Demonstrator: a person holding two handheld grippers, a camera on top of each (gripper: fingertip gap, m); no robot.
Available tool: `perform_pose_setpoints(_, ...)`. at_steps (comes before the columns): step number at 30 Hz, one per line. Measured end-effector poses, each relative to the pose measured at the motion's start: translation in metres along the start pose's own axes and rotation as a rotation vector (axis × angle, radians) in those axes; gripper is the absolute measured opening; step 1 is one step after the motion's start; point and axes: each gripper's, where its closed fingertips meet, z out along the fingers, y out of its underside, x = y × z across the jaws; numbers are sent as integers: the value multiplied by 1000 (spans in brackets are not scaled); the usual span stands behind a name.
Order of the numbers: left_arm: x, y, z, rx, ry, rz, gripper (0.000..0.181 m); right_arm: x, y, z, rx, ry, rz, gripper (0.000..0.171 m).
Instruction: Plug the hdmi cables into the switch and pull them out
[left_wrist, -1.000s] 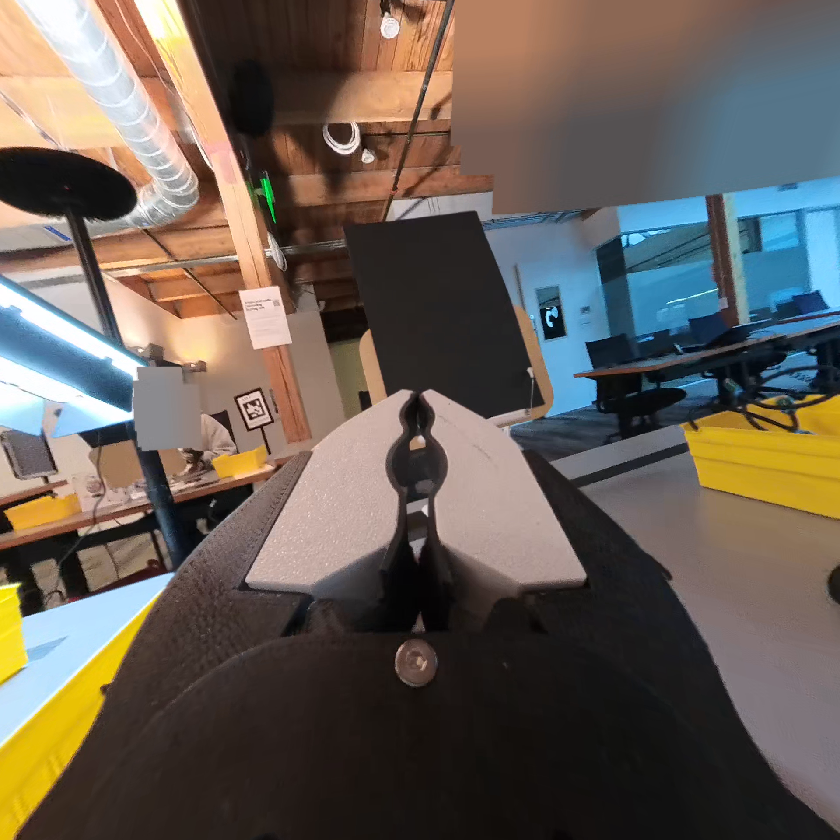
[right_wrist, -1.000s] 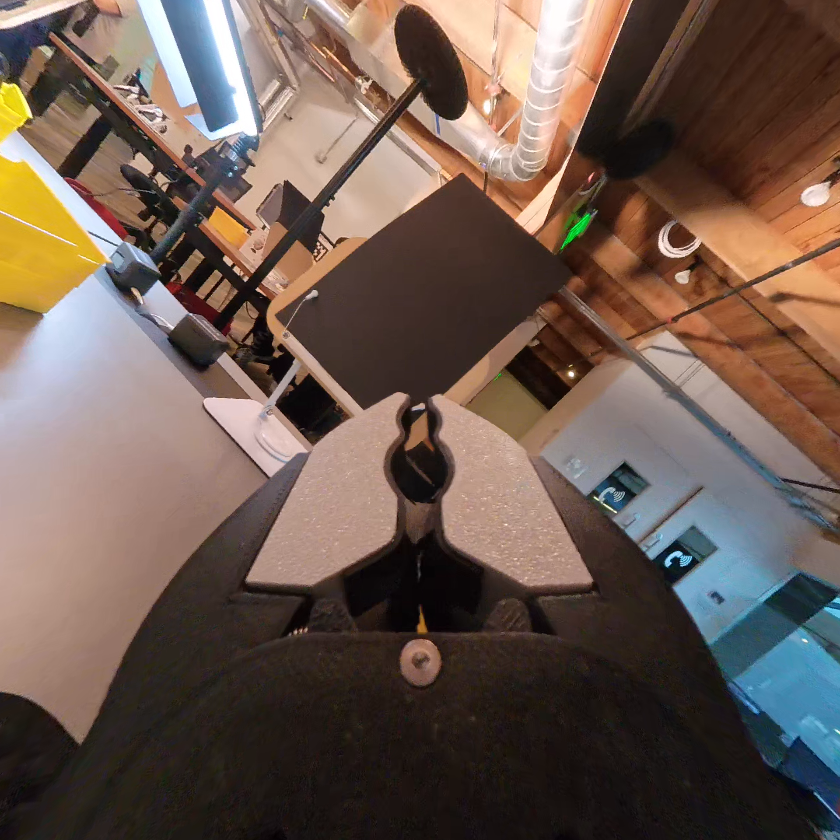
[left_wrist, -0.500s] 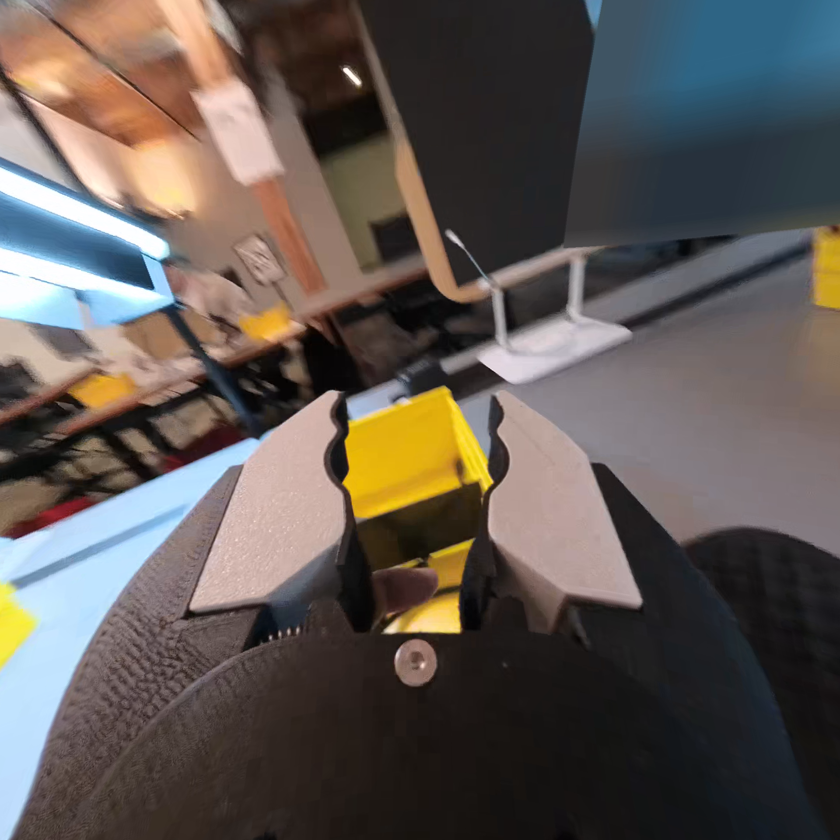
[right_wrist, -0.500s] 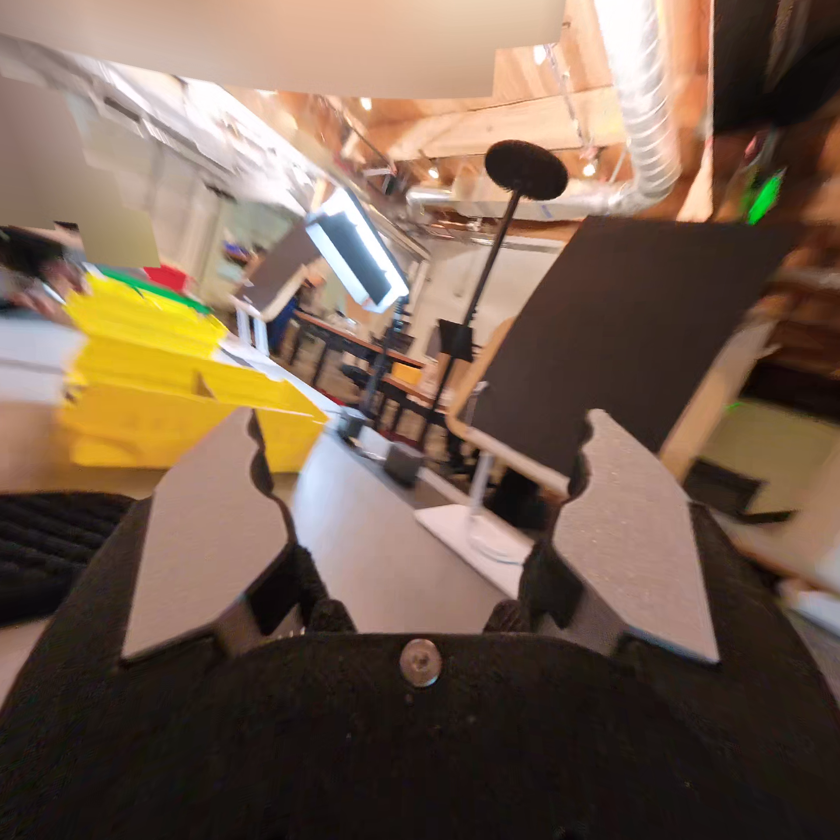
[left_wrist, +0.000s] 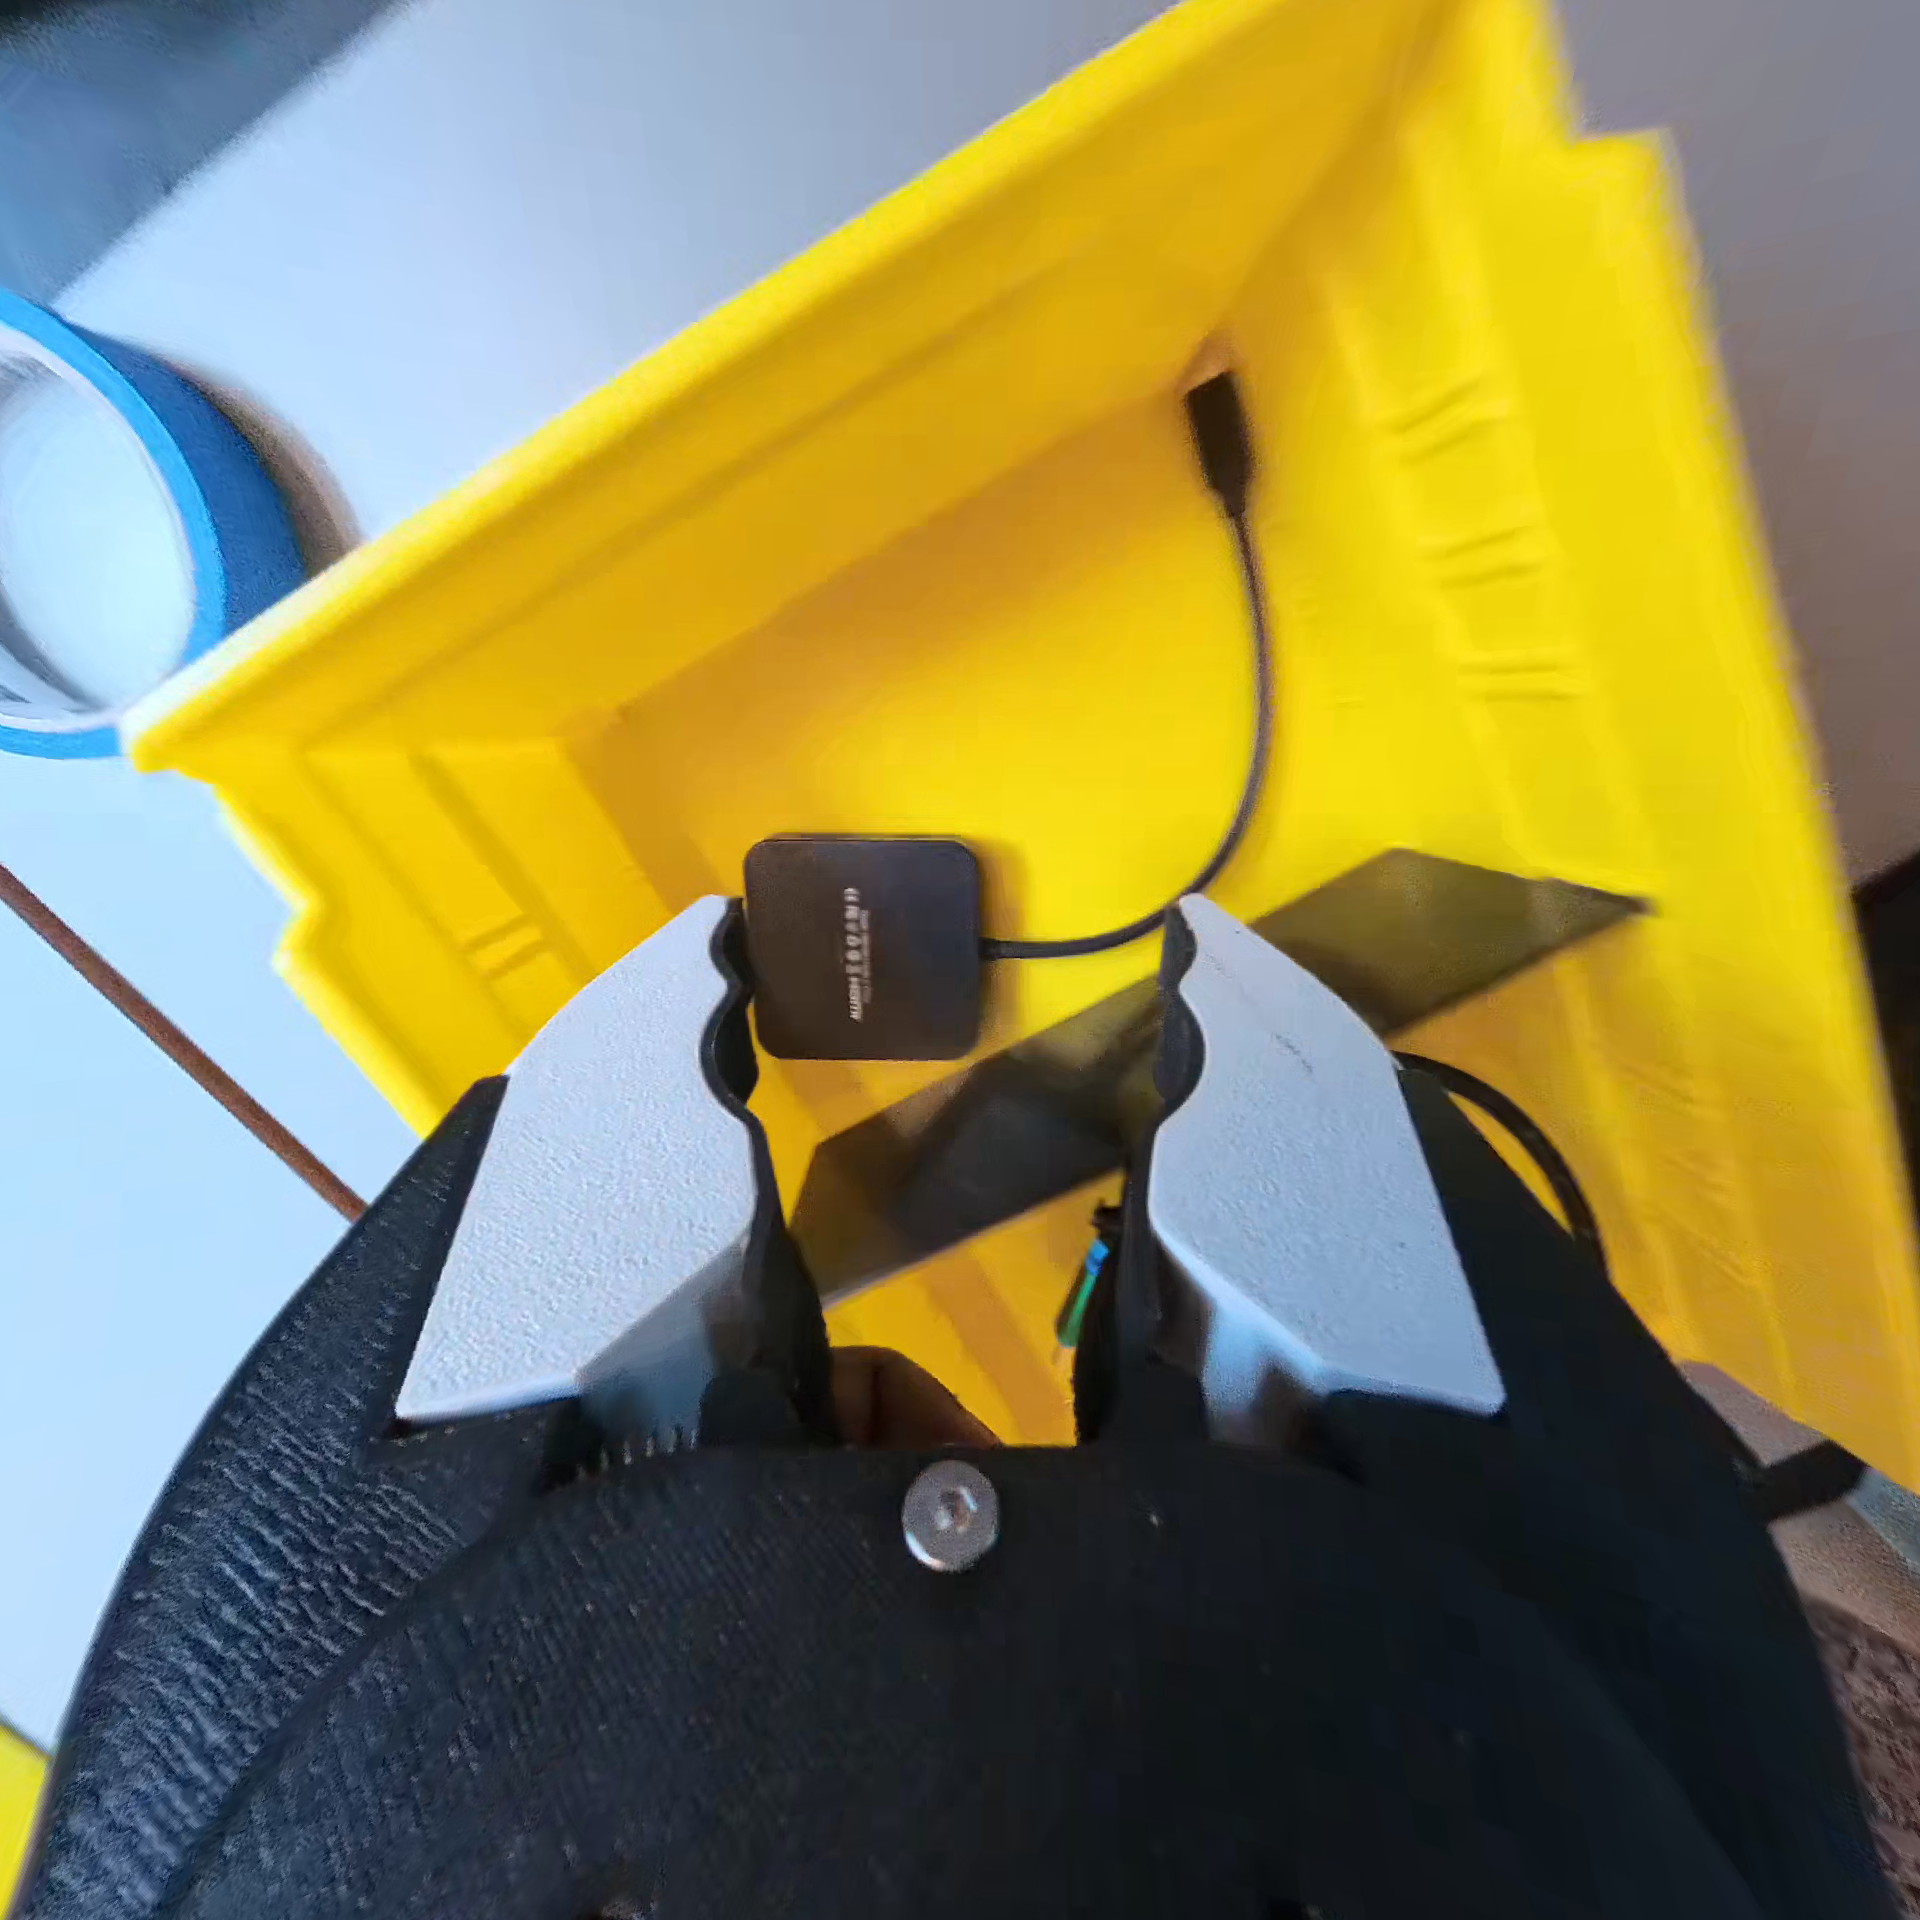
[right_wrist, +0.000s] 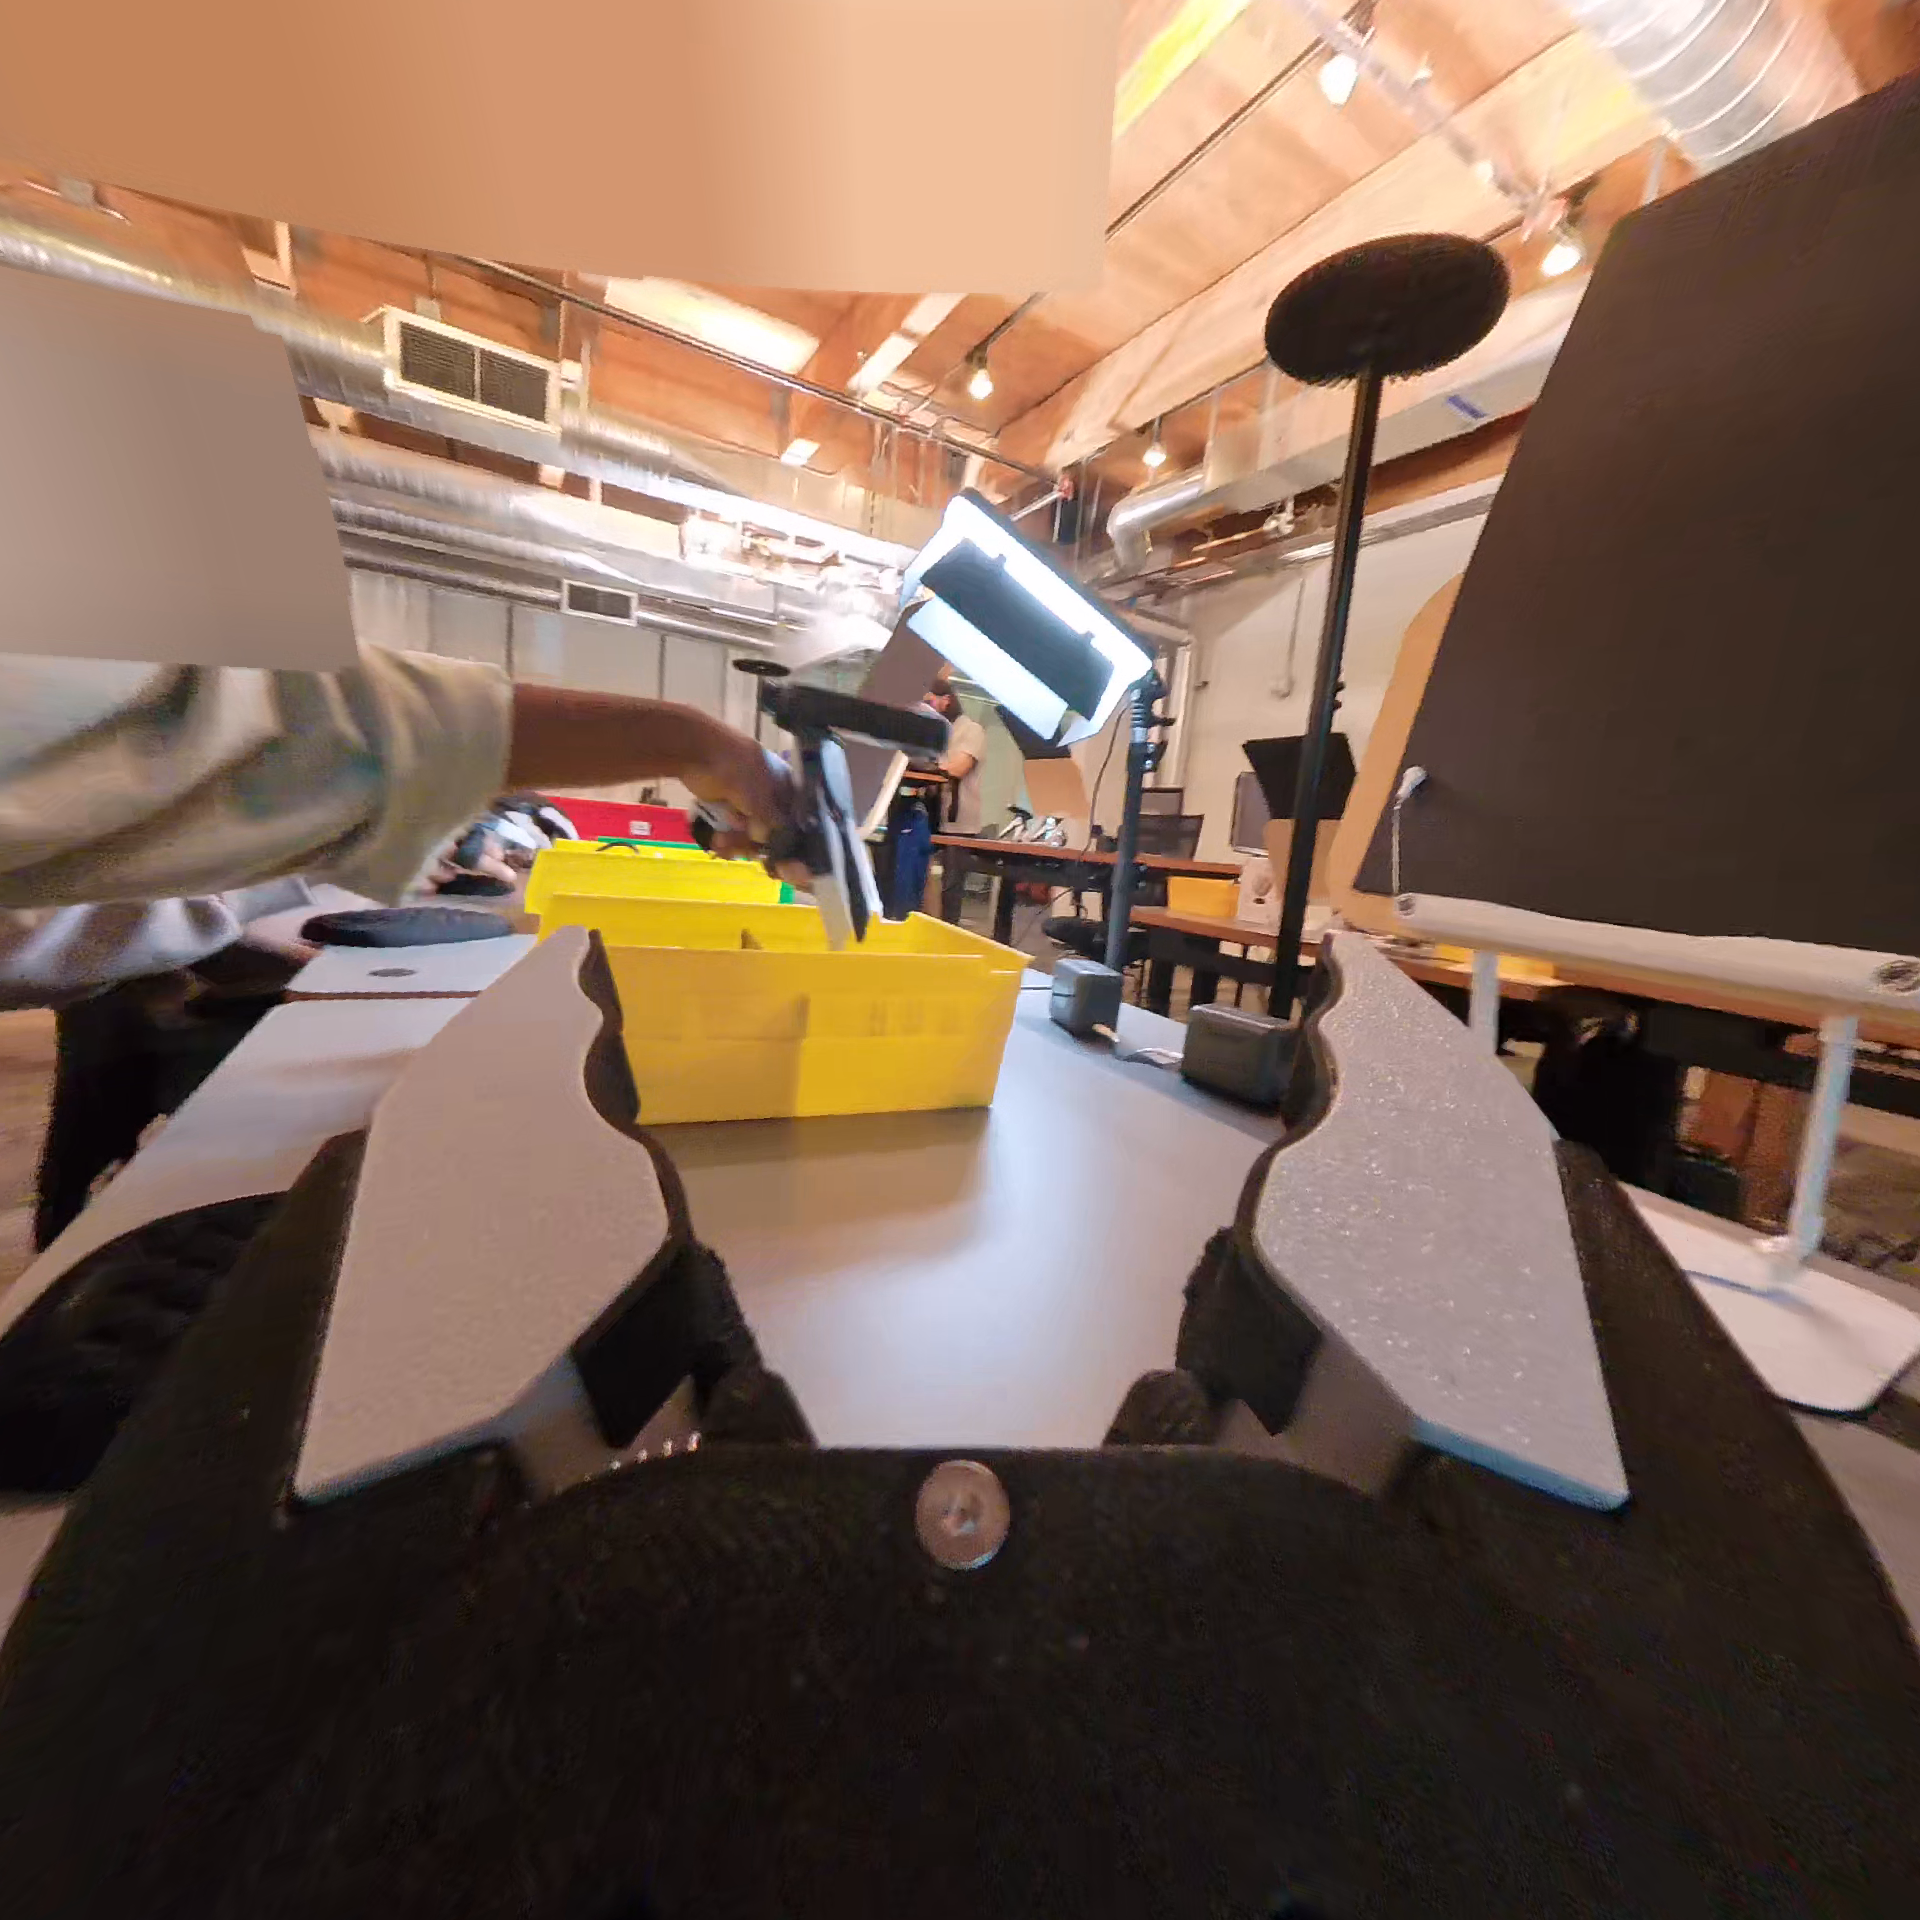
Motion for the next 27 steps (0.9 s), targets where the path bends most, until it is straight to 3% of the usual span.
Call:
perform_pose_setpoints(5,-20,19,41,-202,3,-27,85,-9,9,2,-39,-38,-5,122)
perform_pose_setpoints(12,-15,40,60,-364,62,21,84,-7,8,1,-40,-35,-9,118)
perform_pose_setpoints(17,-21,44,65,-395,29,66,67,-3,8,0,-42,-23,-3,115)
perform_pose_setpoints(20,-18,39,62,-334,34,93,67,-3,11,0,-63,-25,-15,114)
perform_pose_setpoints(22,-19,23,48,-205,-20,119,67,-4,14,0,-84,-27,-37,113)
perform_pose_setpoints(27,-13,-39,-33,354,-178,74,66,-12,20,2,-120,-61,-75,113)
